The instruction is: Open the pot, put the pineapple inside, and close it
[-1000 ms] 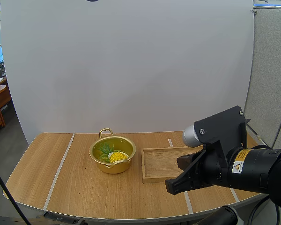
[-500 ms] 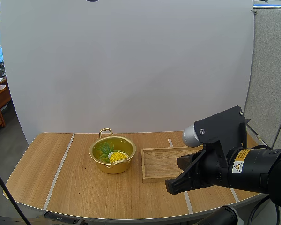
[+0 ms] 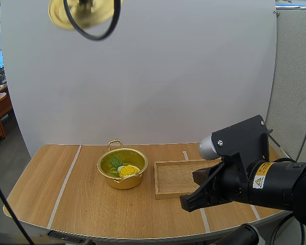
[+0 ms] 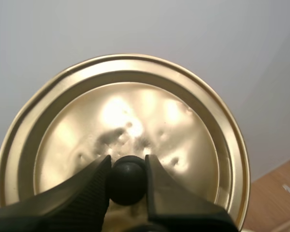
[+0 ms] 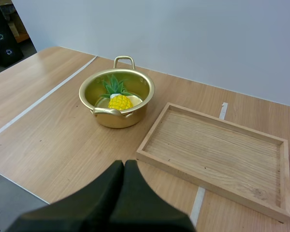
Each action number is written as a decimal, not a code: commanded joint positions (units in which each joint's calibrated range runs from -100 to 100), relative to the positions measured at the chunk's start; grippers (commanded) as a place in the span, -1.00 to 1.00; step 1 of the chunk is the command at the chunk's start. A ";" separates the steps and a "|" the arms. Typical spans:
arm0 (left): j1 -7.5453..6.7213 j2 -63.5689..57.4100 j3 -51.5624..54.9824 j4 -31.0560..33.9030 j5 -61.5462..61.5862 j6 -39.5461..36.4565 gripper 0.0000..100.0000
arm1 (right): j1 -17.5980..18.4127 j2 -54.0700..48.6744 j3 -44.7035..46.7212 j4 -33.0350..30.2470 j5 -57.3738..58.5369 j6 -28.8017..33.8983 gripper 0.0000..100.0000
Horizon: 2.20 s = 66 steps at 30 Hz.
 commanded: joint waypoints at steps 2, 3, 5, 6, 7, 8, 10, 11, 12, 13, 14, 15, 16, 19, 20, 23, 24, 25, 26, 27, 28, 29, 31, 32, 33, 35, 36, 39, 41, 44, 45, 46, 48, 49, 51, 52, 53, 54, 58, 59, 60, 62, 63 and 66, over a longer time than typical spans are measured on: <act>-0.27 2.92 5.06 0.28 0.52 -0.56 -1.00 | -0.30 -0.48 0.18 -0.24 -1.43 -0.43 -1.00; -0.27 3.51 6.79 0.28 0.52 -0.56 -1.00 | -0.30 -0.48 0.18 -0.24 -1.43 -0.43 -1.00; -0.27 4.63 10.06 0.28 0.52 -0.46 -1.00 | -0.30 -0.48 0.18 -0.24 -1.43 -0.43 -1.00; -0.27 5.31 11.79 0.17 0.52 -0.16 -1.00 | -0.30 -0.48 0.18 -0.24 -1.43 -0.43 -1.00; -0.27 6.05 13.50 -0.13 0.52 0.43 -1.00 | -0.30 -0.48 0.18 -0.24 -1.43 -0.43 -1.00; -0.27 6.66 15.17 -0.60 0.52 0.88 -1.00 | -0.30 -0.48 0.18 -0.24 -1.43 -0.43 -1.00; -0.27 8.43 18.23 -1.72 0.52 1.79 -1.00 | -0.30 -0.48 0.18 -0.24 -1.43 -0.43 -1.00; -0.27 9.19 19.36 -2.13 0.52 2.01 -1.00 | -0.30 -0.48 0.18 -0.24 -1.43 -0.43 -1.00; -0.27 10.12 20.74 -2.94 0.52 2.12 -1.00 | -0.30 -0.48 0.18 -0.24 -1.43 -0.43 -1.00; -0.27 11.10 21.80 -3.45 0.52 2.12 -1.00 | -0.30 -0.48 0.18 -0.24 -1.43 -0.43 -1.00; -0.27 12.09 23.31 -4.37 0.52 2.12 -1.00 | -0.30 -0.48 0.18 -0.24 -1.43 -0.43 -1.00; -0.27 13.07 24.48 -5.10 0.52 2.12 -1.00 | -0.30 -0.48 0.18 -0.24 -1.43 -0.43 -1.00; -0.27 14.05 25.36 -5.45 0.52 2.12 -1.00 | -0.30 -0.48 0.18 -0.24 -1.43 -0.43 -1.00; -0.27 16.90 27.64 -6.84 0.52 2.39 -1.00 | -0.30 -0.48 0.18 -0.52 -1.43 -0.43 -1.00; -0.27 17.74 28.08 -7.33 0.52 2.97 -1.00 | -0.30 -0.48 0.18 -0.55 -1.43 -0.43 -1.00; -0.27 20.39 29.87 -8.19 0.52 4.80 -1.00 | -0.30 -0.48 0.18 -1.07 -1.43 -0.43 -1.00; -0.27 21.08 30.67 -8.61 0.52 5.76 -1.00 | -0.30 -0.48 0.18 -1.18 -1.43 -0.43 -1.00; -0.27 21.73 31.73 -8.96 0.52 6.81 -1.00 | -0.30 -0.48 0.18 -1.18 -1.43 -0.43 -1.00; -0.27 22.14 32.94 -8.96 0.52 7.41 -1.00 | -0.30 -0.48 0.18 -1.18 -1.43 -0.43 -1.00; -0.27 22.79 34.24 -9.06 0.52 7.75 -1.00 | -0.30 -0.48 0.18 -1.18 -1.43 -0.43 -1.00; -0.27 23.29 35.50 -9.06 0.52 8.39 -1.00 | -0.30 -0.48 0.18 -1.18 -1.43 -0.43 -1.00; -0.27 23.77 36.57 -9.06 0.52 8.75 -1.00 | -0.30 -0.48 0.18 -1.18 -1.43 -0.43 -1.00; -0.27 24.54 39.50 -9.41 -1.21 9.57 -1.00 | -0.30 -0.48 0.18 -1.18 -1.43 -0.43 -1.00; -0.27 24.79 41.17 -9.67 -3.12 10.00 -1.00 | -0.30 -0.48 0.18 -1.18 -1.43 -0.43 -1.00; -0.27 24.94 42.45 -10.06 -5.50 10.62 -1.00 | -0.30 -0.48 0.18 -1.18 -1.43 -0.43 -1.00; -0.27 25.11 45.47 -11.32 -9.96 12.05 -1.00 | -0.30 -0.48 0.18 -1.18 -1.43 -0.43 -1.00; -0.27 25.11 46.52 -11.88 -11.62 12.66 -1.00 | -0.30 -0.48 0.18 -1.18 -1.43 -0.43 -1.00; -0.27 25.27 49.72 -13.30 -17.39 14.21 -1.00 | -0.30 -0.48 0.18 -1.18 -1.43 -0.43 -1.00; -0.27 25.27 51.19 -13.55 -21.29 15.02 -1.00 | -0.30 -0.48 0.18 -1.18 -1.43 -0.43 -1.00; -0.27 25.27 51.80 -13.55 -25.31 15.24 -1.00 | -0.30 -0.48 0.18 -1.18 -1.43 -0.43 -1.00; -0.27 25.27 51.80 -13.69 -26.06 15.39 -1.00 | -0.30 -0.48 0.18 -1.18 -1.43 -0.43 -1.00; -0.27 25.27 51.80 -14.01 -26.87 15.73 -1.00 | -0.30 -0.48 0.18 -1.18 -1.43 -0.43 -1.00; -0.27 25.43 51.80 -14.79 -27.68 16.45 -1.00 | -0.30 -0.48 0.18 -1.18 -1.43 -0.43 -1.00; -0.27 25.66 51.80 -15.05 -27.81 16.80 -1.00 | -0.30 -0.48 0.18 -1.18 -1.43 -0.43 -1.00; -0.27 26.53 51.80 -15.40 -27.81 17.23 -1.00 | -0.30 -0.48 0.18 -1.18 -1.43 -0.43 -1.00; -0.27 26.98 51.80 -15.40 -27.62 17.23 -1.00 | -0.30 -0.48 0.18 -1.18 -1.43 -0.43 -1.00; -0.27 27.73 51.80 -15.40 -27.62 17.23 -1.00 | -0.30 -0.48 0.18 -1.18 -1.43 -0.43 -1.00; -0.27 28.38 51.80 -15.40 -27.62 17.23 -1.00 | -0.30 -0.48 0.18 -1.18 -1.43 -0.43 -1.00; -0.27 31.21 51.80 -14.97 -27.78 17.23 -1.00 | -0.30 -0.48 0.18 -1.18 -1.43 -0.43 -1.00; -0.27 31.50 51.80 -14.97 -27.78 17.23 -1.00 | -0.30 -0.48 0.18 -1.18 -1.43 -0.43 -1.00; -0.27 31.81 51.80 -14.97 -27.94 17.23 -1.00 | -0.30 -0.48 0.18 -1.18 -1.43 -0.43 -1.00; -0.27 32.70 51.80 -14.97 -27.94 17.23 -1.00 | -0.30 -0.48 0.18 -1.18 -1.43 -0.43 -1.00; -0.27 32.85 51.80 -14.97 -27.94 17.23 -1.00 | -0.30 -0.48 0.18 -1.18 -1.43 -0.43 -1.00; -0.27 33.85 51.80 -14.97 -28.12 17.23 -1.00 | -0.30 -0.48 0.18 -1.18 -1.43 -0.43 -1.00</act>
